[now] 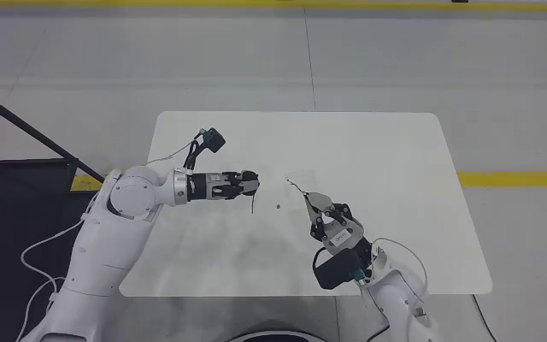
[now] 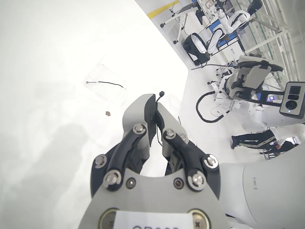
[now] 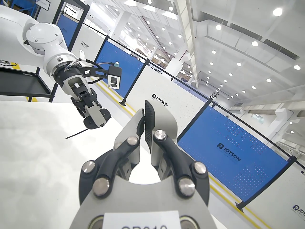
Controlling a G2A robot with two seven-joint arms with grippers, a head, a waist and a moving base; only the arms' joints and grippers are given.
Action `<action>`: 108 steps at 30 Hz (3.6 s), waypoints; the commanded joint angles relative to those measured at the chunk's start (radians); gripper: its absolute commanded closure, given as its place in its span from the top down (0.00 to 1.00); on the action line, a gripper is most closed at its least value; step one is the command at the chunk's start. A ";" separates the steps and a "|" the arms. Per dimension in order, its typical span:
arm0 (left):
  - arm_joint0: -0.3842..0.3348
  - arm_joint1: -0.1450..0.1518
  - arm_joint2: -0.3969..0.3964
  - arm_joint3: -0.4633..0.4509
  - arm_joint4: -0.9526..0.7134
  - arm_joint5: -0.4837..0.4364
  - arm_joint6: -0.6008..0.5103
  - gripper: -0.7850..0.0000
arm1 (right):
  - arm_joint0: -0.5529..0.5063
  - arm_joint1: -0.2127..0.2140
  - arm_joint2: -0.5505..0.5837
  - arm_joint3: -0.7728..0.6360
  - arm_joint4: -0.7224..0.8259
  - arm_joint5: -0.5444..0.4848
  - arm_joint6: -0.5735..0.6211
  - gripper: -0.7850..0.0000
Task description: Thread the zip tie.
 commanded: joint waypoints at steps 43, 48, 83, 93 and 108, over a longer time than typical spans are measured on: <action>-0.110 0.001 0.150 0.115 -0.187 -0.023 -0.094 0.00 | 0.056 0.001 -0.163 0.069 -0.193 0.193 -0.022 0.00; -0.112 0.001 0.152 0.115 -0.188 -0.022 -0.097 0.00 | 0.064 0.000 -0.174 0.076 -0.212 0.220 -0.006 0.00; -0.112 0.001 0.152 0.115 -0.188 -0.022 -0.097 0.00 | 0.081 0.004 -0.192 0.093 -0.213 0.248 0.025 0.00; -0.112 0.001 0.152 0.115 -0.188 -0.022 -0.097 0.00 | 0.080 0.006 -0.192 0.091 -0.202 0.247 0.017 0.00; -0.112 0.001 0.152 0.115 -0.188 -0.022 -0.097 0.00 | 0.082 0.008 -0.192 0.090 -0.206 0.251 0.023 0.00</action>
